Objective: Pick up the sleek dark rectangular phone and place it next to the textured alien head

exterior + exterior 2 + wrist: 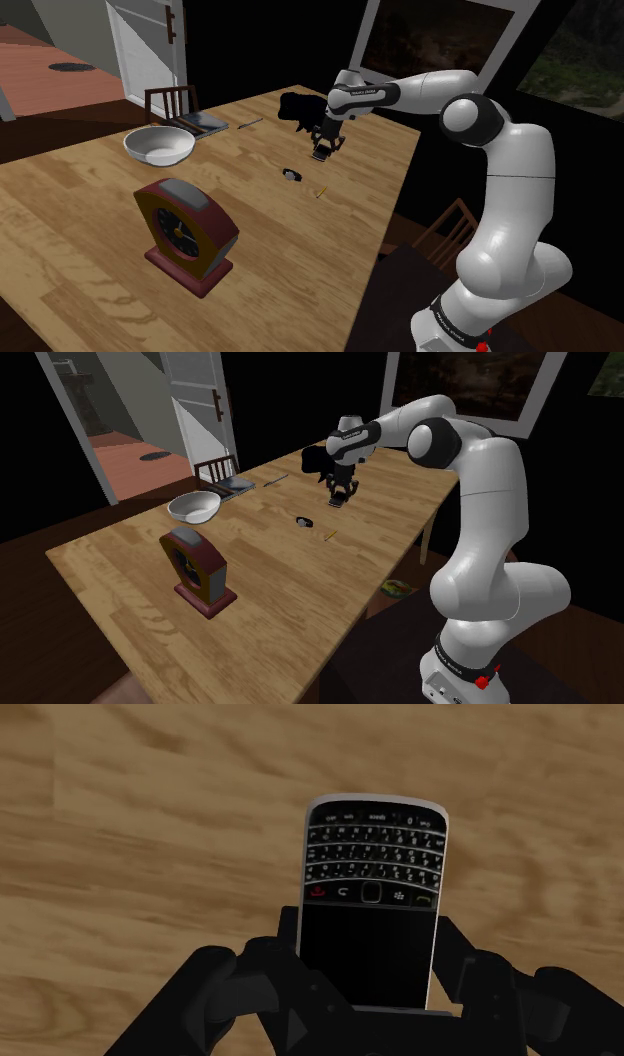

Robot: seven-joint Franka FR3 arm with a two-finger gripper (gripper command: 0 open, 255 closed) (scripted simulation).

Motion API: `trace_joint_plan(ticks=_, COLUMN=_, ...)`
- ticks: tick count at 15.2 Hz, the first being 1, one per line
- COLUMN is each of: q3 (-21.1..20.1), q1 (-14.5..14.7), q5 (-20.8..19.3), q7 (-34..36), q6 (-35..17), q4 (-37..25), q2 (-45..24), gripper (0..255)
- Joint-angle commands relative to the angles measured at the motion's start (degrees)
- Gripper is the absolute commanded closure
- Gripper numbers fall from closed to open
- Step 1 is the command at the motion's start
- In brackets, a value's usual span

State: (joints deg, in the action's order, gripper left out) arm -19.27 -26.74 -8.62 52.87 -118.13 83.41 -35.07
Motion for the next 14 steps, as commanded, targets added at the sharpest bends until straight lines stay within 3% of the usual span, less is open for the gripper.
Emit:
trace_joint_plan(ticks=1, q3=0.0, q1=0.0, q5=0.0, q7=0.0, q6=-0.1, q4=0.1, q2=0.0, gripper=255)
trace_joint_plan(ticks=5, q3=0.0, q1=0.0, q5=0.0, q7=0.0, q6=-0.1, q4=0.1, q2=0.0, gripper=255)
trace_joint_plan(ticks=6, q3=0.0, q1=0.0, q5=0.0, q7=0.0, q6=-0.1, q4=0.1, q2=0.0, gripper=0)
trace_joint_plan(ticks=11, q3=0.0, q1=0.0, q5=0.0, q7=0.0, q6=-0.1, q4=0.1, q2=0.0, gripper=0)
trace_joint_plan(ticks=14, q3=-0.4, q1=-0.3, q5=0.7, q7=-0.5, q6=4.5, q4=-2.5, q2=2.1, gripper=0)
